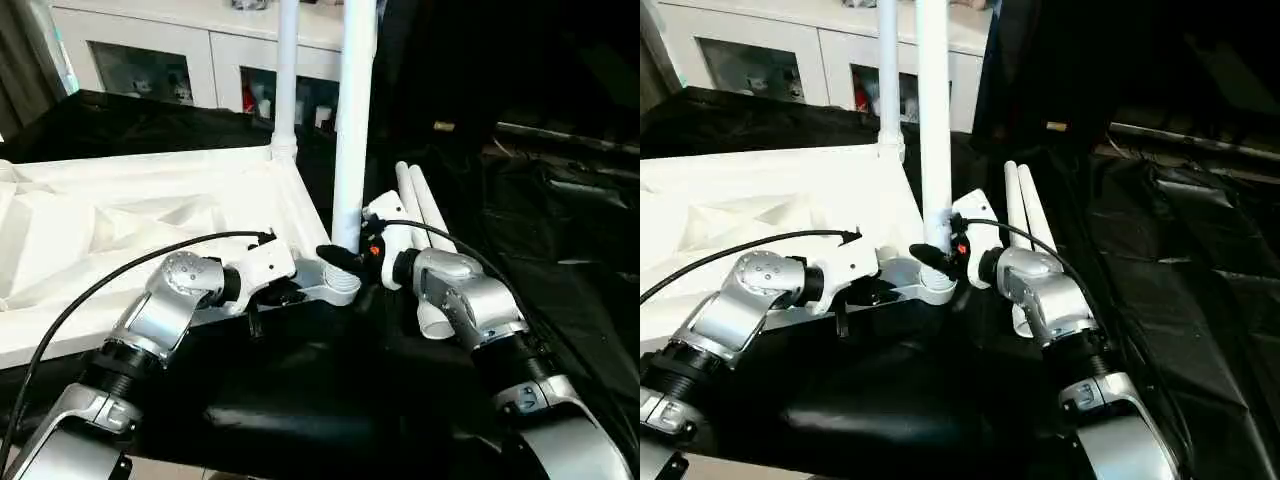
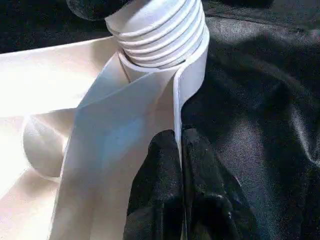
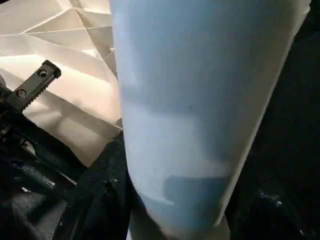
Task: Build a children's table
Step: Insert table leg to table base
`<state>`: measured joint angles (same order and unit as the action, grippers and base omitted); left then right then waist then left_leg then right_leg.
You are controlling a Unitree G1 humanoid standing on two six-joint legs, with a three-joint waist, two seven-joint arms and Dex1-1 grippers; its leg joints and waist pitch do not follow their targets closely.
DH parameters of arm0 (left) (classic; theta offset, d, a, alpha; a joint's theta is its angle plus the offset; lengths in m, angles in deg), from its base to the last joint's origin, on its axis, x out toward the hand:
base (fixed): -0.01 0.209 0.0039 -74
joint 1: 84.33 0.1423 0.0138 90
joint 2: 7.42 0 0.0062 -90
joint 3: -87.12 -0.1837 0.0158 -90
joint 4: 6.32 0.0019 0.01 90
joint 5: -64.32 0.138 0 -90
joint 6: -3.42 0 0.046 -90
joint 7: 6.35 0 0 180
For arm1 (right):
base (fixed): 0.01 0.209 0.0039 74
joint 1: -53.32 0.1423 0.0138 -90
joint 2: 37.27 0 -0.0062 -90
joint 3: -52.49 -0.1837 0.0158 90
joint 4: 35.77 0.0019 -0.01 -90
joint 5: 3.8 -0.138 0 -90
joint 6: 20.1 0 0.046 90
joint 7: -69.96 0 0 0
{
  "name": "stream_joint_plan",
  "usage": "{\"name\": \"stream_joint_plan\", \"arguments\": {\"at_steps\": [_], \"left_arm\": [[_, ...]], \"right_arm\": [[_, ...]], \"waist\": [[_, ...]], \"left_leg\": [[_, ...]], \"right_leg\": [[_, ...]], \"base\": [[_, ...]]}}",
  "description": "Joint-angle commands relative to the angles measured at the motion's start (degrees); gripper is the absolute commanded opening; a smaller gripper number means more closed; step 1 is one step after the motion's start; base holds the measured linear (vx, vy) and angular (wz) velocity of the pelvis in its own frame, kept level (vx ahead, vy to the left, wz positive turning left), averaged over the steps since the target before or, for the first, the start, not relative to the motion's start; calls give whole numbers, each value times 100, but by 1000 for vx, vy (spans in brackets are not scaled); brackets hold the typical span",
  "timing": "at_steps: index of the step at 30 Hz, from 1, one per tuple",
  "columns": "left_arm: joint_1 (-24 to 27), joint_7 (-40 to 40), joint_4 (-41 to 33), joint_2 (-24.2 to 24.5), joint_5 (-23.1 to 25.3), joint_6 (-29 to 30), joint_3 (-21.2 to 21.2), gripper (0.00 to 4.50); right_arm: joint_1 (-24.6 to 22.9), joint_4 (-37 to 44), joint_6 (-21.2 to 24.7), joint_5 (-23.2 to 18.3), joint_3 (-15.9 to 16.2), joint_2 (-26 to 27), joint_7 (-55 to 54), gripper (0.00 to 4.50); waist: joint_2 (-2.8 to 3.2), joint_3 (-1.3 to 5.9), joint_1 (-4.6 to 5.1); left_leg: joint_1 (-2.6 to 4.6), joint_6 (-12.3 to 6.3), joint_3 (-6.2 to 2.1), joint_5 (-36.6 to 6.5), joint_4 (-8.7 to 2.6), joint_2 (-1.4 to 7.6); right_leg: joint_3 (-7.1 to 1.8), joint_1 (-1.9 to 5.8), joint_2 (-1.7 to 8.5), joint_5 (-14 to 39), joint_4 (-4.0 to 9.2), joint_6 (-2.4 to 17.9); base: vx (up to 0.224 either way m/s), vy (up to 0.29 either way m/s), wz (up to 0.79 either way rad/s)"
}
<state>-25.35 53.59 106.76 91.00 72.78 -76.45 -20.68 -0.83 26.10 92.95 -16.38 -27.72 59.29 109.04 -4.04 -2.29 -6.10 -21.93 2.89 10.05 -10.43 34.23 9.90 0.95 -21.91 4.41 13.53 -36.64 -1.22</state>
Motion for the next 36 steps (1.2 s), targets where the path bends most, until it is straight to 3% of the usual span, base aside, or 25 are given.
{"name": "stream_joint_plan", "arguments": {"at_steps": [1,11,13,17,21,23,25,27,28,31,34,36], "left_arm": [[81,66,157,32,114,61,-232,0],[68,55,160,52,94,54,-224,0],[61,60,166,69,90,50,-213,0],[36,75,177,91,86,48,-205,0],[-26,93,224,126,97,20,-200,0],[-46,101,246,138,100,7,-197,0],[-77,110,282,155,103,-12,-193,0],[-83,112,288,158,103,-14,-193,0],[-105,116,309,166,107,-23,-195,0],[-128,121,336,171,112,-34,-192,0],[-151,109,371,172,112,-47,-192,0],[-151,104,379,170,112,-51,-194,0]], "right_arm": [[0,-162,72,155,67,-56,9,193],[-117,-446,-286,-103,-317,142,-19,193],[-227,-468,-383,-169,-425,191,-46,193],[-405,-507,-528,-272,-581,291,-85,193],[-644,-703,-872,-391,-813,452,-177,193],[-729,-775,-1002,-429,-881,506,-198,193],[-860,-880,-1219,-474,-980,596,-207,193],[-891,-898,-1268,-481,-995,613,-206,193],[-1011,-954,-1466,-472,-1047,681,-208,193],[-1133,-1005,-1744,-442,-1063,740,-214,193],[-1264,-1004,-2285,-122,-788,692,-179,193],[-1295,-985,-2398,-16,-700,676,-169,193]], "waist": [[62,308,1],[69,294,14],[119,297,10],[111,298,10],[175,297,-6],[168,297,9],[221,293,-2],[197,286,7],[245,285,5],[238,281,1],[255,282,-2],[254,282,-4]], "left_leg": [[167,104,-72,-817,-459,306],[163,176,-84,-1066,-489,317],[165,196,-91,-1090,-491,314],[168,212,-94,-1158,-500,317],[177,263,-106,-1328,-518,318],[178,279,-106,-1398,-524,319],[174,301,-117,-1464,-534,321],[170,296,-117,-1527,-545,320],[176,315,-122,-1604,-551,319],[180,324,-128,-1728,-567,328],[178,295,-123,-1611,-564,324],[173,279,-121,-1580,-562,323]], "right_leg": [[-157,172,365,-311,359,1345],[-162,158,384,-41,387,1336],[-160,153,383,-108,381,1357],[-158,157,378,-151,384,1364],[-160,144,391,-104,393,1385],[-157,144,382,-56,399,1403],[-160,143,386,-89,397,1411],[-160,147,382,-18,410,1414],[-161,138,384,80,419,1409],[-169,136,395,222,442,1394],[-167,134,381,76,432,1400],[-168,139,384,32,433,1396]], "base": [[0,0,0],[0,0,0],[0,0,0],[0,0,0],[0,0,0],[0,0,0],[0,0,0],[0,0,0],[0,0,0],[0,0,0],[0,0,0],[0,0,0]]}}
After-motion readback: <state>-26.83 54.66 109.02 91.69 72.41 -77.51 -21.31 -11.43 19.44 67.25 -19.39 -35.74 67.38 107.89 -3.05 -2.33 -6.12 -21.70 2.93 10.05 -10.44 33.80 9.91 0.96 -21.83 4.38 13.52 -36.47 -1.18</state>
